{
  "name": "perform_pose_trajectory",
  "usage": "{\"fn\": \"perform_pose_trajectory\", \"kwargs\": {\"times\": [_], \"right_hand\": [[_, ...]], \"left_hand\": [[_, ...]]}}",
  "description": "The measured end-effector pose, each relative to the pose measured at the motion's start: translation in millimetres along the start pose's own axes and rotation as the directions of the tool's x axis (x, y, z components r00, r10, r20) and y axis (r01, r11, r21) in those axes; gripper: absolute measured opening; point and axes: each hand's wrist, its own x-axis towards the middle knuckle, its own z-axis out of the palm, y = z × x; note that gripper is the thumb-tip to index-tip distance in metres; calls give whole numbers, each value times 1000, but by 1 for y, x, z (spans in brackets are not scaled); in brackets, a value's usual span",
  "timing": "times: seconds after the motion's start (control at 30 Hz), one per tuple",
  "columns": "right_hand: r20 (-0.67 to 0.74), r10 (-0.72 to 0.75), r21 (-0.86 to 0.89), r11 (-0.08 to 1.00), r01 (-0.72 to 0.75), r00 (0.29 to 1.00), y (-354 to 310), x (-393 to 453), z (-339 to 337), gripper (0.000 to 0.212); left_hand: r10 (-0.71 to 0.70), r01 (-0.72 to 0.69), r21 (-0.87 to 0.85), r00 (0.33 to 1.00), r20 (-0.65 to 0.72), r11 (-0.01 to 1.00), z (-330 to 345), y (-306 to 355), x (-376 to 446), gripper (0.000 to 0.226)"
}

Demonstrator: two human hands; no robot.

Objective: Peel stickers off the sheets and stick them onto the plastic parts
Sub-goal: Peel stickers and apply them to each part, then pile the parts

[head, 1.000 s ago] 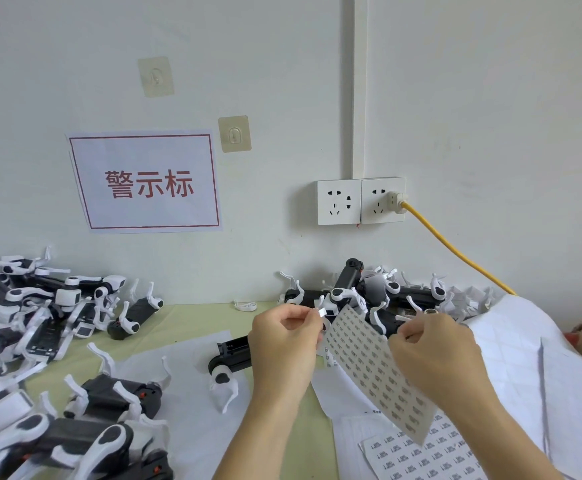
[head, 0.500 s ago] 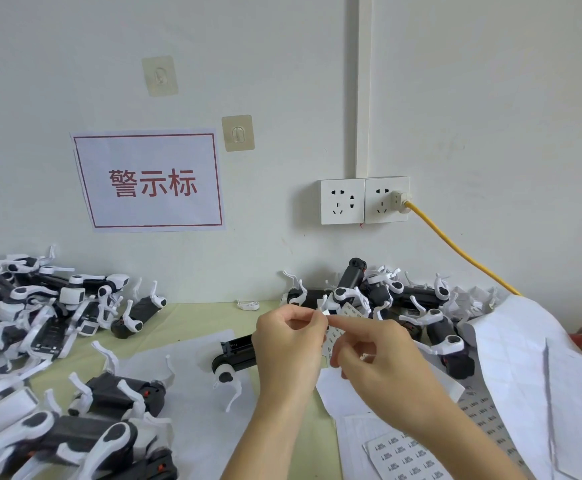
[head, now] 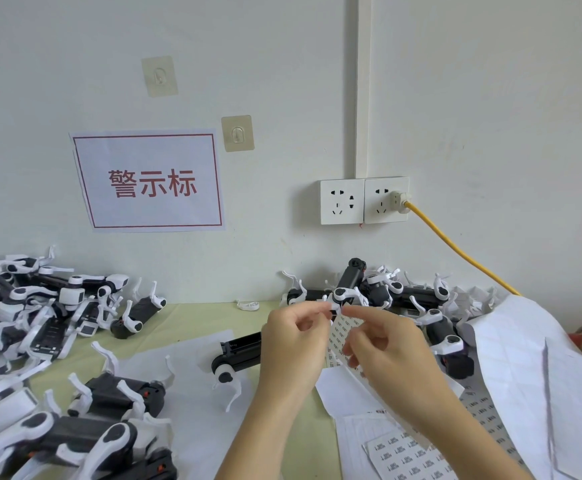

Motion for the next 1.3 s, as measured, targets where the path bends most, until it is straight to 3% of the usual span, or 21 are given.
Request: {"fn": "perform_pose_trajectory", "kwargs": {"times": [0.1, 0.2, 0.33, 0.4, 0.47, 0.57, 0.7, 0.83, 0.93, 1.07, 1.3], "right_hand": [[-60, 99, 92, 991, -93, 993, 3, 4, -5, 22], [-45, 166, 207, 966, -154, 985, 4, 6, -8, 14], [12, 181, 271, 946, -177, 983, 7, 7, -12, 8], [46, 174, 282, 942, -180, 984, 8, 7, -13, 5], [69, 167, 286, 941, -180, 984, 8, 7, -13, 4], [75, 160, 259, 950, -174, 984, 8, 8, -12, 10], [32, 159, 182, 970, -162, 987, 8, 7, -10, 16], [12, 135, 130, 982, -136, 991, 8, 8, -10, 16], [42, 100, 162, 981, -105, 994, 6, 8, -11, 15], [82, 31, 157, 987, -43, 996, 2, 7, -15, 14], [82, -30, 86, 996, 23, 996, 4, 6, -18, 17]], "left_hand": [[168, -114, 369, 979, -119, 922, -14, -5, 5, 35], [143, -12, 753, 984, -109, 658, -31, -13, 11, 48], [-170, 123, 864, 984, -44, 488, -42, -25, 14, 63], [-208, 129, 908, 977, -47, 398, -44, -31, 15, 61], [-158, 128, 927, 985, -76, 351, -45, -33, 14, 55], [-91, 125, 912, 991, -97, 392, -44, -36, 15, 39], [-13, 94, 812, 994, -106, 576, -44, -34, 18, 12], [-13, 68, 552, 995, -102, 831, -37, -22, 15, 17], [-36, 36, 313, 999, -4, 949, -29, -14, 13, 13], [-59, 43, 134, 991, 120, 990, -18, -7, 9, 8], [-38, 26, 61, 976, 212, 998, -12, -2, 2, 42]]}}
